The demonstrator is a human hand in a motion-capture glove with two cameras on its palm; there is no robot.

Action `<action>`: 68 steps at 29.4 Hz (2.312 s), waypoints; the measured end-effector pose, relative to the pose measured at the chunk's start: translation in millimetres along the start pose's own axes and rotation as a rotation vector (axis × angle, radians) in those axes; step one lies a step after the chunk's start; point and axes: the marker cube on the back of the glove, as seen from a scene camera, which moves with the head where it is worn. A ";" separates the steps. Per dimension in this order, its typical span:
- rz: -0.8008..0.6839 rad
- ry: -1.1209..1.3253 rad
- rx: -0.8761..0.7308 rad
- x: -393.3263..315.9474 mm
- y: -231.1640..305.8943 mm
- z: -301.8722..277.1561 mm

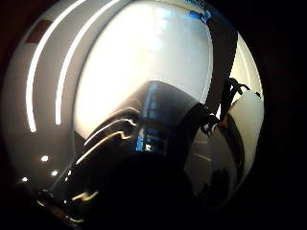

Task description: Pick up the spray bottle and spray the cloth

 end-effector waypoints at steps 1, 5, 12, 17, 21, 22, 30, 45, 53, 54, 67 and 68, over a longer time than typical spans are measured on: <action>0.006 0.000 -0.003 2.3 1.3 0.9; 0.032 -0.003 -0.027 12.6 6.5 5.6; 0.059 -0.025 -0.086 19.2 12.0 9.1; 0.089 -0.043 -0.110 24.8 16.2 8.5; 0.098 -0.056 -0.107 23.1 19.7 9.1; 0.095 -0.053 -0.102 21.8 20.3 9.2; 0.071 -0.030 -0.118 11.2 29.0 10.3; -0.079 -0.146 -0.240 -42.6 100.0 -6.0; -0.172 -0.217 -0.364 -79.5 154.2 -22.3; -0.185 -0.223 -0.372 -83.2 160.1 -25.8; -0.317 -0.282 -0.398 -103.7 210.2 -66.5; -0.316 -0.288 -0.402 -103.3 213.0 -68.7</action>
